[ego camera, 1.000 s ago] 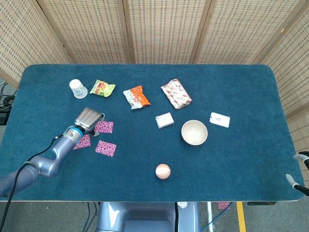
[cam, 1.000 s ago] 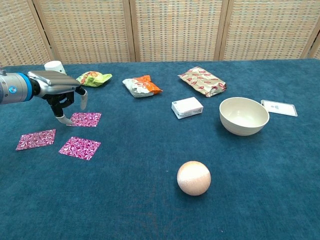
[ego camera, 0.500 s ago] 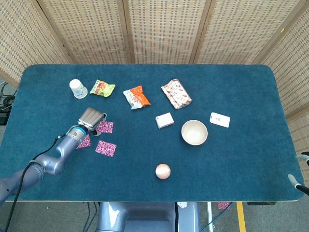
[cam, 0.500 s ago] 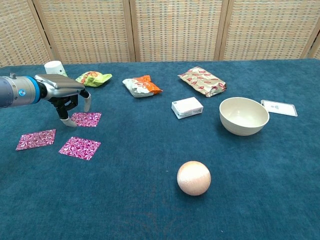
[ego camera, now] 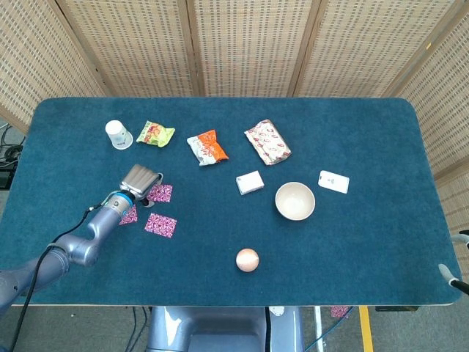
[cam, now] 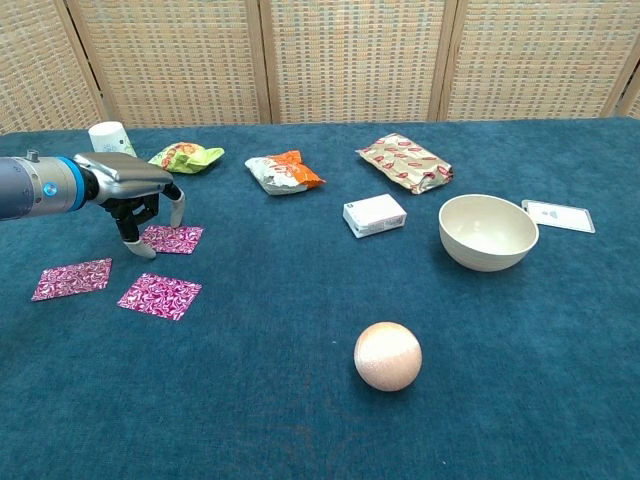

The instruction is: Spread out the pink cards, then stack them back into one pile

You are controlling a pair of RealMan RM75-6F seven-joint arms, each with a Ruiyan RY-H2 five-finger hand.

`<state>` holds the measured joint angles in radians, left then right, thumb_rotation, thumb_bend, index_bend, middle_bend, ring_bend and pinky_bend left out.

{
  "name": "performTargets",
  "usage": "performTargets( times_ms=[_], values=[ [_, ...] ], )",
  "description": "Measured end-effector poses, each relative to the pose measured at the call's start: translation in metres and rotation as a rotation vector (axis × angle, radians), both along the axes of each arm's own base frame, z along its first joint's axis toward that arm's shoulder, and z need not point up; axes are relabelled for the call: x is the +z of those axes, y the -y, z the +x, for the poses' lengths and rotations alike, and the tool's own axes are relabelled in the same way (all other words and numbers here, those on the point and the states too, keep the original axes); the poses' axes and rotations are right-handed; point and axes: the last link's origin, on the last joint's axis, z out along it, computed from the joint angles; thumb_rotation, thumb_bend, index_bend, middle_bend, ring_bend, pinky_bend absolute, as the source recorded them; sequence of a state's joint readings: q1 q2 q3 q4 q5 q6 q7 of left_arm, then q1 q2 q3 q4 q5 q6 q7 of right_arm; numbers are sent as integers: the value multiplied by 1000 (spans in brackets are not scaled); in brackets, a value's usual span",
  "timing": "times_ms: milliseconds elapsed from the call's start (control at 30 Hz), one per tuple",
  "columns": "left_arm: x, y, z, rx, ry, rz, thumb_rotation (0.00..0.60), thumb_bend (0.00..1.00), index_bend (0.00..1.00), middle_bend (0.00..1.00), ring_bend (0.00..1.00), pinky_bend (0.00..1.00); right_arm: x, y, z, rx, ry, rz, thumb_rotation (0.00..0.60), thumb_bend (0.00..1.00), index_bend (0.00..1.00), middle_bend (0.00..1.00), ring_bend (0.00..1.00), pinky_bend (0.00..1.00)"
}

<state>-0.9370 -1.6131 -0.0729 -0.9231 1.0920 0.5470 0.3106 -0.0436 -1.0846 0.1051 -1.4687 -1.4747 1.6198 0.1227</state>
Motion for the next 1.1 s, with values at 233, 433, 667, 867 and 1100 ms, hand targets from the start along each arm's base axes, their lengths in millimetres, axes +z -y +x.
performTargets(
  times_ms=[233,433,667,867,1100],
  values=[
    [1,-1,1,1,7,9,518,212,351,812,792,678,0,-1,-1,-2,-1,-1,600,234,348,319,162,139],
    [2,-2,0,5,7,14,517,212,333,812,792,678,1,0,-1,-2,-1,-2,600,234,348,319,162,139],
    [1,-3,-1,10,3,11,516,212,323,812,792,678,1,-2,-1,-4,-3,-5,600,234,348,319,162,139],
    [-1,-2,0,14,3,5,517,212,323,812,792,678,2,-2,-1,-4,-4,-6,600,234,348,319,162,139],
    [-1,-2,-2,18,-4,4,519,212,323,812,792,678,2,-1,-2,-7,-2,-5,600,234,348,319,162,139]
  ],
)
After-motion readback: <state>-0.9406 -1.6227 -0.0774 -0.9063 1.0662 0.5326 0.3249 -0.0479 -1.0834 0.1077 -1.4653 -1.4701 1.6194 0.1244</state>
